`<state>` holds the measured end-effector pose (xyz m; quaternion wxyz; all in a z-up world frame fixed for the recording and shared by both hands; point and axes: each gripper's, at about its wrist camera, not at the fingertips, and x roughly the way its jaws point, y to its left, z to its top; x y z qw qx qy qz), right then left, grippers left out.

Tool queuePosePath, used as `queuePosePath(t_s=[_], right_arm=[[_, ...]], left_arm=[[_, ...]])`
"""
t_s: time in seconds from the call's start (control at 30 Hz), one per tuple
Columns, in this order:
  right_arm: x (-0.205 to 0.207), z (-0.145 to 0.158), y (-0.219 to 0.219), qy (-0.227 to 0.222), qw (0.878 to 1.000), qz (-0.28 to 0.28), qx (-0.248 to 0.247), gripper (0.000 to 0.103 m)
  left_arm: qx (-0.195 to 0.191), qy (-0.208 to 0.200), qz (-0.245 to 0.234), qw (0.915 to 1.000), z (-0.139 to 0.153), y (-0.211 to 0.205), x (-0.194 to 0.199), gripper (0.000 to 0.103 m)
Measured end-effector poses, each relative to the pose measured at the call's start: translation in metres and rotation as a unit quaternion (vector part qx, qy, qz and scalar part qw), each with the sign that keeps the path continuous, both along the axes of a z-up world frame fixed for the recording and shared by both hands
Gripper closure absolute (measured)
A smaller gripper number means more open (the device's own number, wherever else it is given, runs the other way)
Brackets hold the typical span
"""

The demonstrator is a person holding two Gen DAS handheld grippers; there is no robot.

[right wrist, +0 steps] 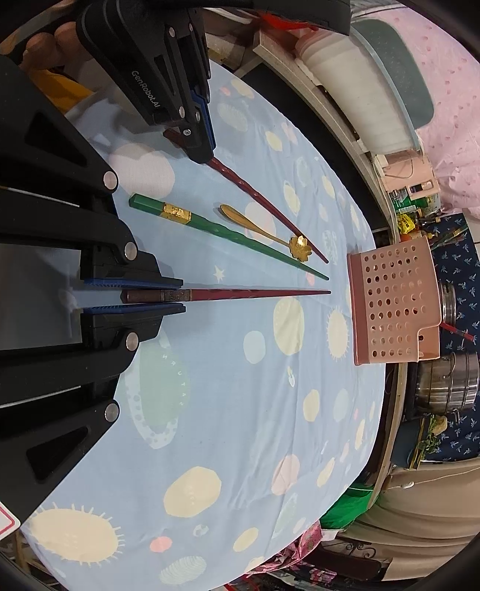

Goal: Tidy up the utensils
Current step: 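Close the right gripper on a dark red chopstick while the left gripper grasps another dark red chopstick, then lift the dark red chopstick with the right gripper while the left gripper lifts its chopstick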

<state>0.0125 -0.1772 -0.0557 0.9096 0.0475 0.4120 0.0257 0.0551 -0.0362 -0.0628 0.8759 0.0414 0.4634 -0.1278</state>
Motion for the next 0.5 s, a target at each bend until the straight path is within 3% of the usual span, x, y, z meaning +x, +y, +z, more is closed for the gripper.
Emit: queuePosePath(t_s=[0.5], right_arm=[[-0.0022, -0.0009, -0.0007, -0.002, 0.999, -0.029, 0.014, 0.096]], left_arm=[[0.025, 0.005, 0.004, 0.9997, 0.0000, 0.0074, 0.0004, 0.096]])
